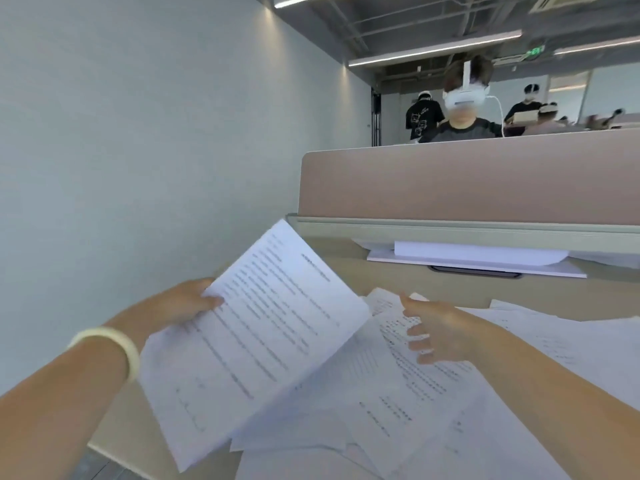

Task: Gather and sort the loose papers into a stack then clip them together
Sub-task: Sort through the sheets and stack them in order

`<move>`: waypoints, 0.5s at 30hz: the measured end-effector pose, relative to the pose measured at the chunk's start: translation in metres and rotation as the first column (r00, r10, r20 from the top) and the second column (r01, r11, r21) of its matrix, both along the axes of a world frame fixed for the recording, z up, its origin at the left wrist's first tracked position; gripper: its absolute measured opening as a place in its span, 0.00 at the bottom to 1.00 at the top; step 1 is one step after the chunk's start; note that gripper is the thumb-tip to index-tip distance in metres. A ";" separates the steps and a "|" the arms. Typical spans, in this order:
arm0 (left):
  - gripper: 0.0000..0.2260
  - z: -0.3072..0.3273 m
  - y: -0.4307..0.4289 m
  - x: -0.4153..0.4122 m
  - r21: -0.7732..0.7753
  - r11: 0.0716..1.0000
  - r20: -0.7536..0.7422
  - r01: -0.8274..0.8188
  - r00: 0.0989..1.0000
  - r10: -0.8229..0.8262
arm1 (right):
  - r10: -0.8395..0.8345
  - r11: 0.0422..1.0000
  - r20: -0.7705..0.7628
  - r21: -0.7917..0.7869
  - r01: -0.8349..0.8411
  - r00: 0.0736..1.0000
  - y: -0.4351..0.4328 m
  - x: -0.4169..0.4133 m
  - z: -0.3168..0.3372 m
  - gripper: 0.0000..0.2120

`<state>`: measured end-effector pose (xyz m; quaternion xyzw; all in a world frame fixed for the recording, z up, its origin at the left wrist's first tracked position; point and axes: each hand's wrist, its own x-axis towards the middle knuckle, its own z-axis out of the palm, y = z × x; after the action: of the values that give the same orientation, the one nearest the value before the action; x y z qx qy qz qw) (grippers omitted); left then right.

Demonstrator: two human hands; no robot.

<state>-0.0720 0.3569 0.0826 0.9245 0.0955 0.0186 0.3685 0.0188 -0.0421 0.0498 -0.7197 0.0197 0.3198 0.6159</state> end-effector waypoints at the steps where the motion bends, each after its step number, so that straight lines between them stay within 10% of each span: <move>1: 0.14 -0.013 -0.004 0.009 0.059 0.996 -0.084 0.062 0.995 -0.057 | 0.007 1.000 -0.013 -0.025 -0.007 1.000 0.002 0.000 -0.003 0.34; 6: 0.17 -0.063 -0.024 0.052 0.548 0.830 -0.284 0.103 0.956 0.069 | -0.001 0.987 0.010 -0.163 0.002 1.000 0.024 0.003 -0.012 0.26; 15: 0.14 -0.078 -0.035 0.067 0.540 0.834 -0.168 0.112 0.985 -0.024 | 0.083 0.924 0.214 -0.382 0.005 0.973 0.069 0.022 -0.028 0.31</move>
<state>-0.0048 0.3221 0.0048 0.9926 0.0814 -0.0397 0.0805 0.0413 0.0268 0.0217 -0.8571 -0.0036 0.2384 0.4566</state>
